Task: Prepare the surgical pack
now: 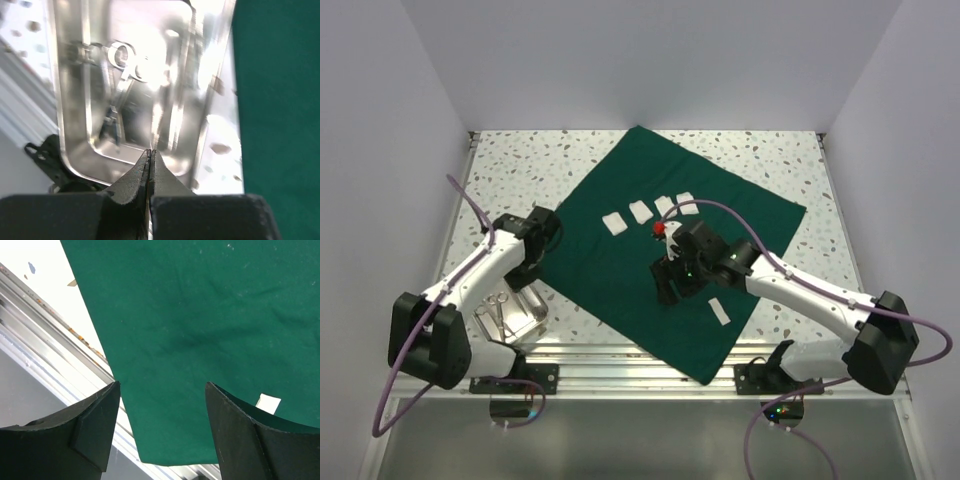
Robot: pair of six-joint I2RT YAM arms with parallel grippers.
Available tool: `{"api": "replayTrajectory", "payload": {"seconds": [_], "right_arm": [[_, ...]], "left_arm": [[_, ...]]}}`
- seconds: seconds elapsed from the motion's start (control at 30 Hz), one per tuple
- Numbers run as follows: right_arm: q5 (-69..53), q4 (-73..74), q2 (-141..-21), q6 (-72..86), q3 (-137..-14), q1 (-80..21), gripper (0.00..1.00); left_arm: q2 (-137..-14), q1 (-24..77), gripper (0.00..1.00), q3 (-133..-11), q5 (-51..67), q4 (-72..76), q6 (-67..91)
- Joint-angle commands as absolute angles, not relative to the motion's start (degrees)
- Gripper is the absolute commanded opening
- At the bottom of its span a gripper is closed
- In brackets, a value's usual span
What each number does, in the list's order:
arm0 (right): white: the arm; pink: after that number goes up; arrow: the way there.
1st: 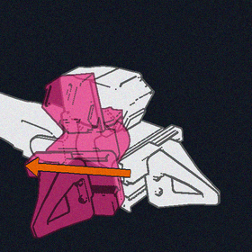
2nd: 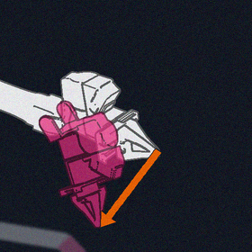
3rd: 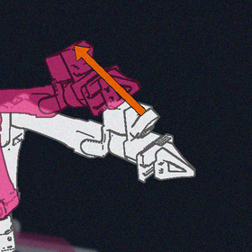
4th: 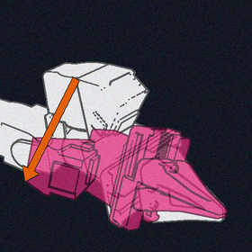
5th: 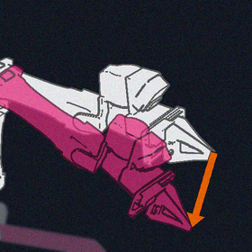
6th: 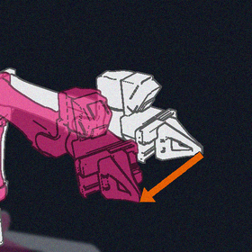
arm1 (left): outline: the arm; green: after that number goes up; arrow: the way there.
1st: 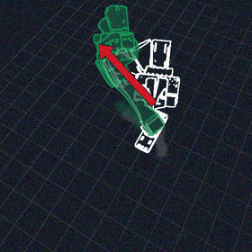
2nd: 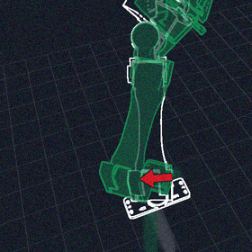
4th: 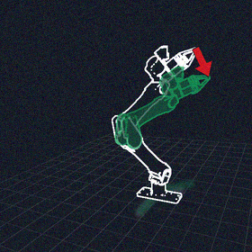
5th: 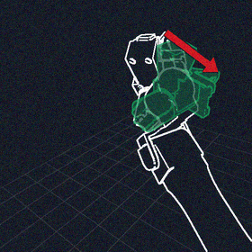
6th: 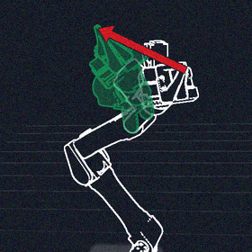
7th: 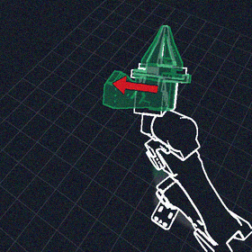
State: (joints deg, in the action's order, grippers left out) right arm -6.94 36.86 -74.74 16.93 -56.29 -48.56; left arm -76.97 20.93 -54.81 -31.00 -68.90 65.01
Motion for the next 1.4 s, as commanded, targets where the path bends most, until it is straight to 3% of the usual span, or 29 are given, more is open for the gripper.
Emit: {"api": "replayTrajectory", "payload": {"seconds": [0.0, 0.27, 0.37, 0.4, 0.47, 0.5, 0.57, 0.77, 0.9, 1.03, 1.37], "right_arm": [[-6.94, 36.13, -71.46, 15.91, -55.46, -48.25, 0.72], [-5.64, 36.73, -71.89, 16.0, -55.46, -47.73, 0.74], [-1.95, 38.84, -72.16, 16.26, -55.81, -47.2, 0.75], [0.85, 39.46, -72.51, 16.78, -56.07, -46.85, 0.76], [2.72, 40.42, -72.68, 17.14, -55.9, -45.97, 0.77], [3.77, 40.78, -73.38, 17.83, -55.72, -44.57, 0.78], [4.66, 42.09, -74.35, 18.45, -55.63, -41.59, 0.79], [8.52, 43.85, -78.31, 19.6, -53.35, -32.88, 0.75], [10.11, 45.79, -80.94, 20.91, -54.14, -31.56, 0.7], [9.06, 46.05, -82.88, 23.02, -53.35, -30.41, 0.58], [4.22, 44.12, -79.1, 30.5, -46.32, -31.02, 0.56]], "left_arm": [[-74.53, 17.23, 0.0, -56.51, -37.09, -75.41, 65.75], [-80.32, 13.54, 0.0, -55.99, -37.79, -75.32, 66.44], [-81.82, 12.57, 0.2, -55.2, -37.53, -74.36, 66.27], [-81.83, 12.13, 0.34, -55.02, -37.53, -73.14, 65.49], [-81.56, 11.69, 0.49, -54.84, -37.09, -71.99, 64.43], [-81.21, 11.43, 0.7, -54.93, -36.83, -70.5, 63.12], [-80.42, 11.25, 0.85, -55.37, -35.6, -68.83, 60.14], [-75.16, 12.13, 0.9, -56.16, -24.54, -60.4, 48.37], [-67.78, 20.01, 0.9, -54.67, -13.12, -47.16, 42.89], [-59.7, 24.26, 0.97, -49.5, 2.14, -33.78, 41.31], [-56.69, 25.39, 0.97, -43.24, 17.84, -21.1, 38.06]]}}
